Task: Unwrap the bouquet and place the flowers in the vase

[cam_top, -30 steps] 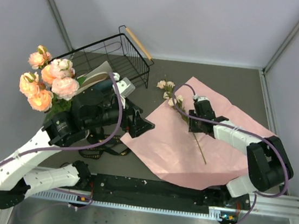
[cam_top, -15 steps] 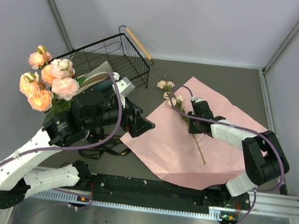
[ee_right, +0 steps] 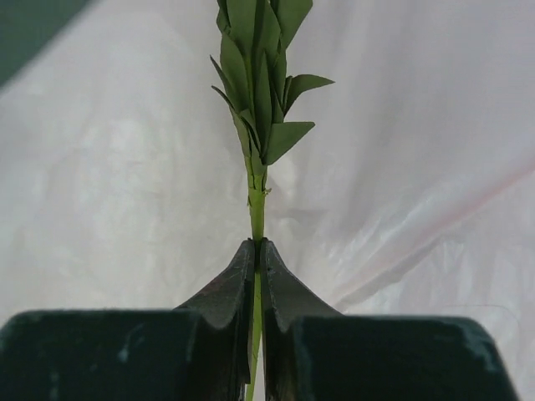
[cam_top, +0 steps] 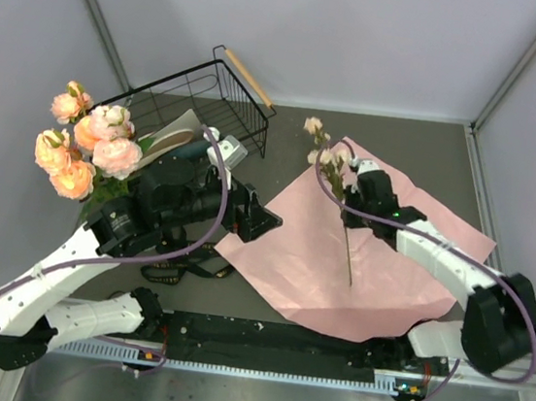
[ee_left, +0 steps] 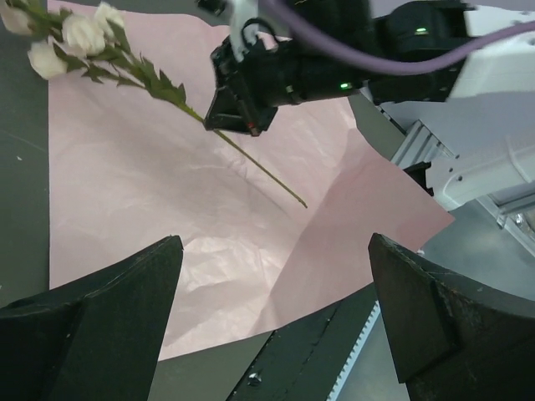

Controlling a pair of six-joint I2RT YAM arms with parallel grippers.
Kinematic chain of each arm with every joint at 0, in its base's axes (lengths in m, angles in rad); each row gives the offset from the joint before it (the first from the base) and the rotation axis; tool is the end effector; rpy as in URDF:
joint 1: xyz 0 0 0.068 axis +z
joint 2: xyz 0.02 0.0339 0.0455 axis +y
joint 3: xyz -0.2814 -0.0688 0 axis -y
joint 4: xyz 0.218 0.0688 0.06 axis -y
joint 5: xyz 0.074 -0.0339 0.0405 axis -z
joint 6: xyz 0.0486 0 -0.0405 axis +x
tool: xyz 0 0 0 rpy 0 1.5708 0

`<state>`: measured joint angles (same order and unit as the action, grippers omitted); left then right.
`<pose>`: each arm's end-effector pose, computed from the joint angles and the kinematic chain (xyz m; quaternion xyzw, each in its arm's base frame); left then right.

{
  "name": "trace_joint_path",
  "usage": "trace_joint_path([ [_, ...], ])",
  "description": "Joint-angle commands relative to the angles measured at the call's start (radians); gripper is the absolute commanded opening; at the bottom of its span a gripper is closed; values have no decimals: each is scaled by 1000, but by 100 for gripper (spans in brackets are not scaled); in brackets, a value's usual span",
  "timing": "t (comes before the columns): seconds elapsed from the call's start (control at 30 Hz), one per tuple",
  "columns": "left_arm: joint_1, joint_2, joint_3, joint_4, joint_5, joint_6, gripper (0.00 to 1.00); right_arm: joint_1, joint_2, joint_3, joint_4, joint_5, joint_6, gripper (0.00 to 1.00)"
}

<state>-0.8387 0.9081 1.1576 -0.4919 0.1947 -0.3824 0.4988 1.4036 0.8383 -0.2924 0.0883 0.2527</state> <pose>0.1009 -0.1264 0.4181 0.2356 0.7498 -0.4144 0.4588 0.2387 0.1251 0.2323 -0.0996 0.9310 0.0895 0.3395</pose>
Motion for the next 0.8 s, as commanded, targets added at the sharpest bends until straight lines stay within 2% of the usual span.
trace_joint_path([
  [0.0,1,5,17,65,-35,-24,99,17,-204,78,2,-102,-30,0],
  [0.1,1,3,13,82,-35,-38,99,17,-311,56,13,-246,-17,0],
  [0.23,6,-27,-5,116,-54,-72,99,15,-425,-22,111,-485,54,0],
  [0.3,7,-73,-22,153,-107,-108,99,17,-494,-109,270,-664,137,0],
  [0.37,13,-116,-70,193,-179,-137,99,26,-537,-193,437,-767,230,0],
  [0.43,30,-181,-125,278,-187,-177,99,37,-575,-231,496,-797,275,0],
  [0.53,41,-230,-180,363,-173,-230,90,60,-600,-248,519,-835,304,0],
  [0.57,43,-233,-187,368,-178,-245,77,70,-607,-248,519,-846,307,0],
  [0.67,44,-242,-213,395,-186,-285,62,83,-627,-240,530,-858,321,0],
  [0.77,46,-261,-252,432,-241,-320,61,89,-632,-232,553,-881,336,0],
])
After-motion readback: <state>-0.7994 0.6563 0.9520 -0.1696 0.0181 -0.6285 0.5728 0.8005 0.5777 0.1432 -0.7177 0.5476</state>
